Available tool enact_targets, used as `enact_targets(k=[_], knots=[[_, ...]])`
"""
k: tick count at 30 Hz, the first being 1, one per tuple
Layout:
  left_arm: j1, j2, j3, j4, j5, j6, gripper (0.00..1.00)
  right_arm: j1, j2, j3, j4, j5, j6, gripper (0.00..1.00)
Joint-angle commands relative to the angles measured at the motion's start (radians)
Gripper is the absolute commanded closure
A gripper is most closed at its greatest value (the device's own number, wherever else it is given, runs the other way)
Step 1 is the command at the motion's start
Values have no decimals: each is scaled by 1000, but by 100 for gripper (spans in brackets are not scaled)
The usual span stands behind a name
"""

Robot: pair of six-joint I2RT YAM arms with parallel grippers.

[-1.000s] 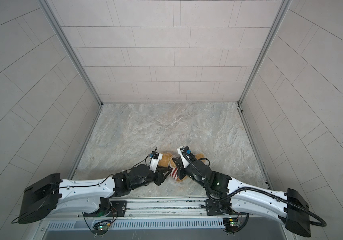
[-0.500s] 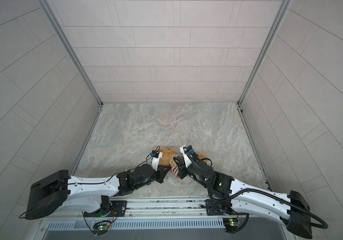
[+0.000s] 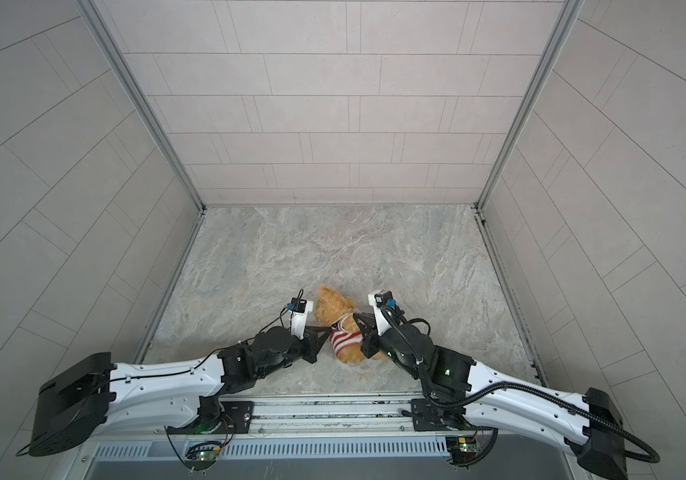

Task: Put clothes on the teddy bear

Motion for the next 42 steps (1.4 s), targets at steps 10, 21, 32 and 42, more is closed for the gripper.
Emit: enact_targets(k=[10, 21, 32, 42], knots=[[16, -7, 2, -93, 1, 66, 100, -6, 91, -5, 139, -28, 13, 100], [125, 79, -19, 12, 35, 73, 88, -8, 169, 5, 208, -111, 5, 76], [125, -110, -48, -165, 2, 119, 67, -148, 1, 124, -242, -22, -158, 56], [114, -310, -7, -310, 94, 60, 46, -224, 205, 79, -133, -215, -113, 76]])
